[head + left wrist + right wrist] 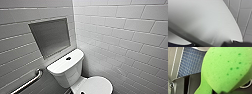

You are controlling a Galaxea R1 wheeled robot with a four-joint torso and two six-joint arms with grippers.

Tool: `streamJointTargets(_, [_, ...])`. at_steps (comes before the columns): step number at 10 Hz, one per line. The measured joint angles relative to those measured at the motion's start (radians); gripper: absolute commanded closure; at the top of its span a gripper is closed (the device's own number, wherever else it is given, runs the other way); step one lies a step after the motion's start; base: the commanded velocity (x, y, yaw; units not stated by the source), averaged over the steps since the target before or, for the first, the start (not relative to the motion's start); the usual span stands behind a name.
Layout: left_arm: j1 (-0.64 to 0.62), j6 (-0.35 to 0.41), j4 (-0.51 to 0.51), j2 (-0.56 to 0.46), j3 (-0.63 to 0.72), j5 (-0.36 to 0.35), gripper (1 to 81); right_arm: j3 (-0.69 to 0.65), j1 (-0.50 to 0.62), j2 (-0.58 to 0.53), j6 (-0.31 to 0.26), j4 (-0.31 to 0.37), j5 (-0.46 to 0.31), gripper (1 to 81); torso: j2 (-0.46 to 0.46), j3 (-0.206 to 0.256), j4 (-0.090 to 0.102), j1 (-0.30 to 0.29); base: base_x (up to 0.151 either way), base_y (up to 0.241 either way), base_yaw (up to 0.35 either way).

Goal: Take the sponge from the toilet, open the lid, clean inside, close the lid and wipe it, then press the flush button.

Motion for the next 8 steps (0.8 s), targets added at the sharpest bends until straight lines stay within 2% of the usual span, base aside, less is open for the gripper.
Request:
streamJointTargets(6, [-0.024,-0.082,-0.003,-0.094,0.151,-0.219,1.0,-0.001,0.000,0.005,-0.001,0.000,0.000,81.1,0.000,0.000,0.000,0.000,0.000,0.000,0.000])
streamJointTargets(8, [-0.029,-0.083,-0.003,-0.115,0.186,-0.288,1.0,-0.001,0.000,0.005,-0.001,0.000,0.000,81.1,0.000,0.000,0.000,0.000,0.000,0.000,0.000])
